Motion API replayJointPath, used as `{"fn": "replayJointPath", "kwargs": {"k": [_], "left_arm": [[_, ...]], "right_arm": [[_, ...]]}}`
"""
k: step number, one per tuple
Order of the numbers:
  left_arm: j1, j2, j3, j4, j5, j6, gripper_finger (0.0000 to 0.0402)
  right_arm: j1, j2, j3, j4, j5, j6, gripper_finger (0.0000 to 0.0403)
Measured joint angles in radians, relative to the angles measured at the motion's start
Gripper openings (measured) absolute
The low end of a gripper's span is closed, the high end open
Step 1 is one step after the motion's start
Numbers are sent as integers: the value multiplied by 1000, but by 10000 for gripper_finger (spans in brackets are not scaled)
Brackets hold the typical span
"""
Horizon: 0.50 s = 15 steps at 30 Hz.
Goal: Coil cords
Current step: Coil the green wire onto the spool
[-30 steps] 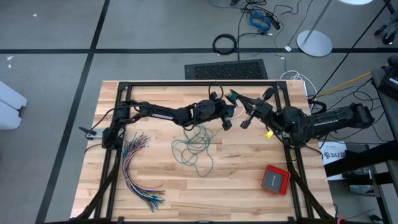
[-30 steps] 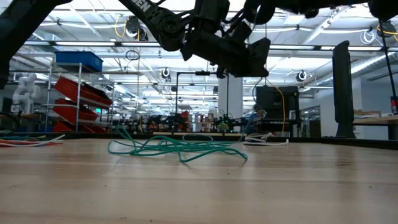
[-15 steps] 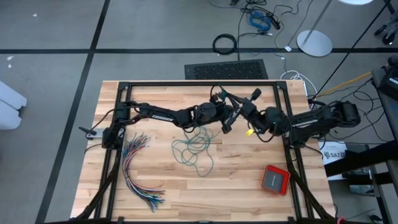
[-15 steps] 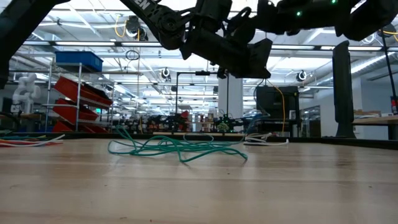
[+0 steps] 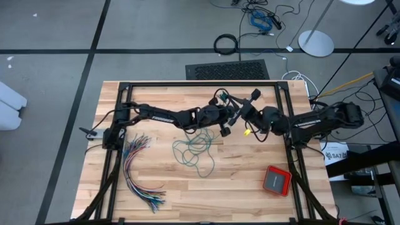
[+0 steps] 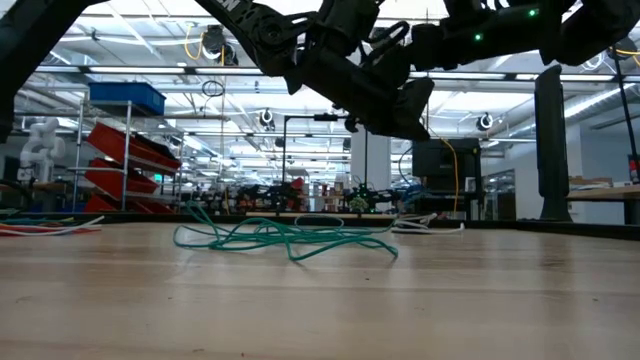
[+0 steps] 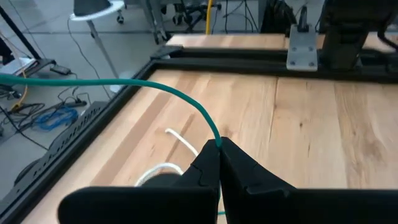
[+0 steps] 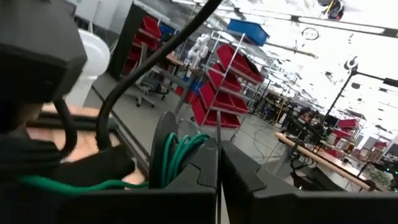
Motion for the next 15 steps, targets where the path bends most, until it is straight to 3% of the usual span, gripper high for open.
{"fn": "replayJointPath", "kwargs": {"k": [7,15], "left_arm": [[-21,-42,0,-36,-52,31,0],[-56,-90,-1,-95,-174,105,0]], "right_arm": [[-25,-32,0,-142,7,75,0],[-29,-32,0,-152,0,95,0]]}}
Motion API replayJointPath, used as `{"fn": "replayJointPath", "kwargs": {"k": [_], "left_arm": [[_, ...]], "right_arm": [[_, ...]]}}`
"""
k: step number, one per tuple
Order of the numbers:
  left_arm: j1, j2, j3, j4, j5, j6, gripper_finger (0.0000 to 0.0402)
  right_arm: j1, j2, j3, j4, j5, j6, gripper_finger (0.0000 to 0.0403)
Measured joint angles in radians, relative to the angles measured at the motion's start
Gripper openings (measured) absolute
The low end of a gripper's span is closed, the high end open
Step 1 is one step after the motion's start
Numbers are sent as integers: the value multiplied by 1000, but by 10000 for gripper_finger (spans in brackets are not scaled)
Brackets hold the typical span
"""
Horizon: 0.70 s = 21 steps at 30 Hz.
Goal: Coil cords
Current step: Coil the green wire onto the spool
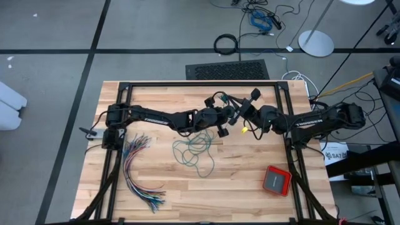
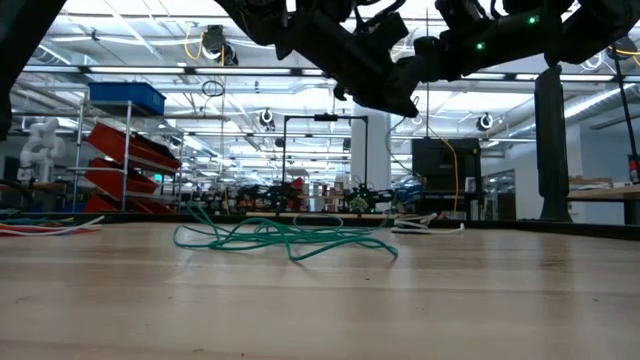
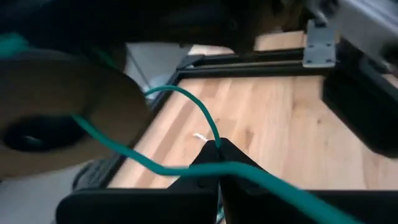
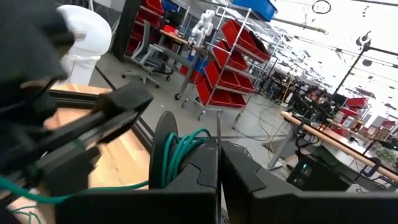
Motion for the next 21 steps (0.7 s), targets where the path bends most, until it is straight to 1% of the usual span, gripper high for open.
{"fn": "replayJointPath", "kwargs": {"k": [7,12,14,21], "left_arm": [[-1,-14,0,-67,-37,2,0],[-1,-35,0,-113,-43,2,0],[-1,-41,0,-118,-43,2,0],[-10,-76,-1,-154,-55,22,0]], "right_arm": [[0,0,0,-34,-26,19,0],[0,0,0,-51,-27,19,0],[0,0,0,-55,-43,19,0],[1,-15,0,-166,-62,68,0]]}}
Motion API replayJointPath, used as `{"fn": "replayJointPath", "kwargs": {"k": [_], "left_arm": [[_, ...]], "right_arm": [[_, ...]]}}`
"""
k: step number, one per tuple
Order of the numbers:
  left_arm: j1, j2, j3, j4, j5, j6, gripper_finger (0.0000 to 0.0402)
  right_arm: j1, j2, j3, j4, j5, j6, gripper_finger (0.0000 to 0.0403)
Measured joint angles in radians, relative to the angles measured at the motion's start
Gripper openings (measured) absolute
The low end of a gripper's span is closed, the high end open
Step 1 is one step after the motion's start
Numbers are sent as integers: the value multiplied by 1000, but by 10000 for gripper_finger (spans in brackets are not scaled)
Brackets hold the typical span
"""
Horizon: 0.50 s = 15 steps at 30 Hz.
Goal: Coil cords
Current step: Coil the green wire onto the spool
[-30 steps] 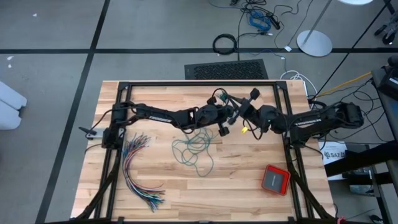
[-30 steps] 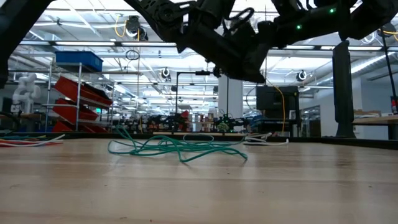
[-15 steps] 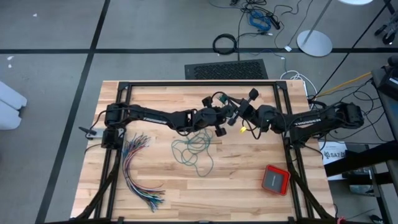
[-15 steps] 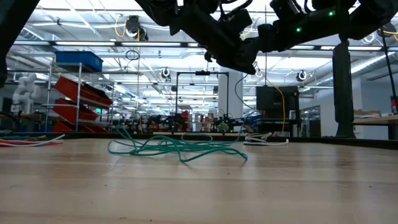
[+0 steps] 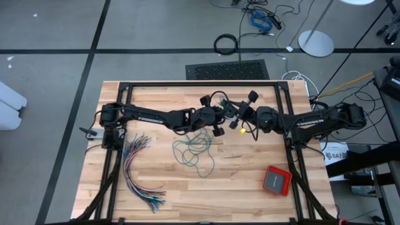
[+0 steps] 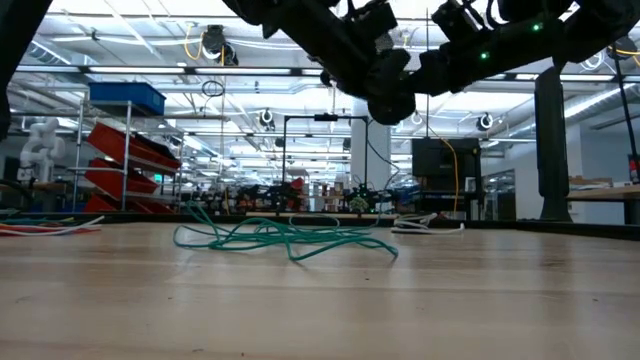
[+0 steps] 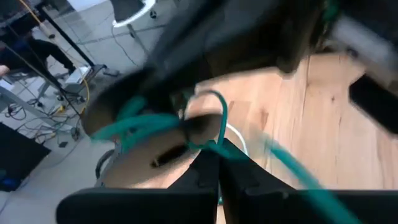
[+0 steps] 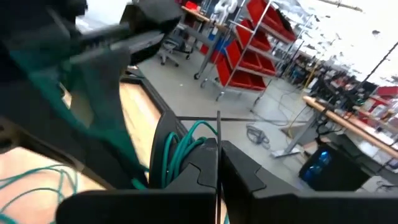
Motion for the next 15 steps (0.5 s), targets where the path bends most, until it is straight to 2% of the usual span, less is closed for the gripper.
{"fn": "replayJointPath", "kwargs": {"k": [15], "left_arm": [[-6,-57,0,-114,-12,7,0]], "right_arm": [[47,-11,1,-88,3,35,0]]}}
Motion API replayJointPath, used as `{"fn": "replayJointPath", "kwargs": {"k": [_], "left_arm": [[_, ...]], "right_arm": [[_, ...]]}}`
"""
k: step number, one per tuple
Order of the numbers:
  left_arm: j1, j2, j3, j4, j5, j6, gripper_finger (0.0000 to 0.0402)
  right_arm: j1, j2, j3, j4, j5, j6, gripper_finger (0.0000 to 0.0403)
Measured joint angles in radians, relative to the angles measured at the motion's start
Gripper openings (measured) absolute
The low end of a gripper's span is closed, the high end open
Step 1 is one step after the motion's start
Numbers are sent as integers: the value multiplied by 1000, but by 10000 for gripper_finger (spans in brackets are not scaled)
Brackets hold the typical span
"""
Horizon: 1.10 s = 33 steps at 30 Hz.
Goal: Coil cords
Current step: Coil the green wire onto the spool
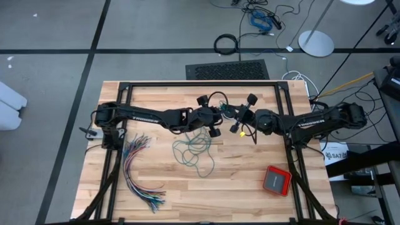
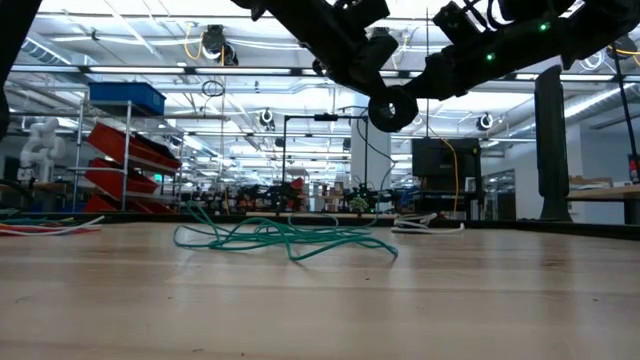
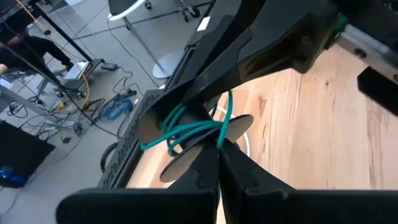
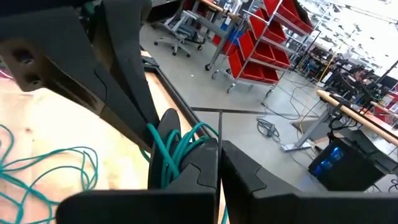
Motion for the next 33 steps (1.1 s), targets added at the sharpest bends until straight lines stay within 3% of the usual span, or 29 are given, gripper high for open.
{"fn": "replayJointPath", "kwargs": {"k": [15,33], "left_arm": [[15,-66,1,-77,-31,42,0],[60,-66,2,-103,11,55,0]], "right_arm": [[80,-117,0,-156,-38,16,0],[152,-195,-1,-197,15,6,0]]}}
